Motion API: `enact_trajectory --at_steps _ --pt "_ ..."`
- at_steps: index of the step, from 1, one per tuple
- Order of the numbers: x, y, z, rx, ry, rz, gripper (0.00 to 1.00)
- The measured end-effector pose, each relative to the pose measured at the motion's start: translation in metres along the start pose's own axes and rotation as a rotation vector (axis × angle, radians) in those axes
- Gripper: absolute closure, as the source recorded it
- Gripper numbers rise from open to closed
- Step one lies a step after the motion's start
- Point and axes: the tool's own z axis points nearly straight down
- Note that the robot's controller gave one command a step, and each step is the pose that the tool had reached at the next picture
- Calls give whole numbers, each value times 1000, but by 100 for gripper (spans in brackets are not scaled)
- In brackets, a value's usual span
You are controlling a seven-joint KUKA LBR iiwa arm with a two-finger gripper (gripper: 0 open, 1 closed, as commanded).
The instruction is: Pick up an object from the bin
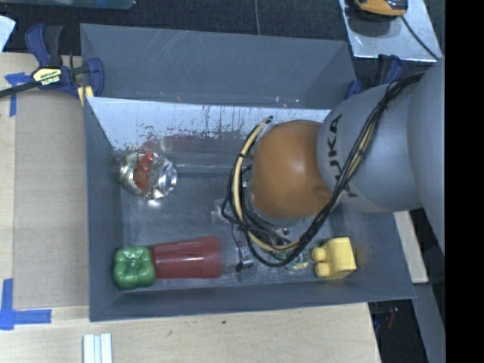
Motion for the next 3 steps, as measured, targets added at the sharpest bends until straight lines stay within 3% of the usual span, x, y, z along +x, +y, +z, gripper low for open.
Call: enact_trajectory --at_steps 1,2,3 --pt "-3 -22 -6 -4 -3 -264 0" --pt "-3 -50 9 -3 0 -257 0" --pt "-3 -57 17 -2 -2 -282 0"
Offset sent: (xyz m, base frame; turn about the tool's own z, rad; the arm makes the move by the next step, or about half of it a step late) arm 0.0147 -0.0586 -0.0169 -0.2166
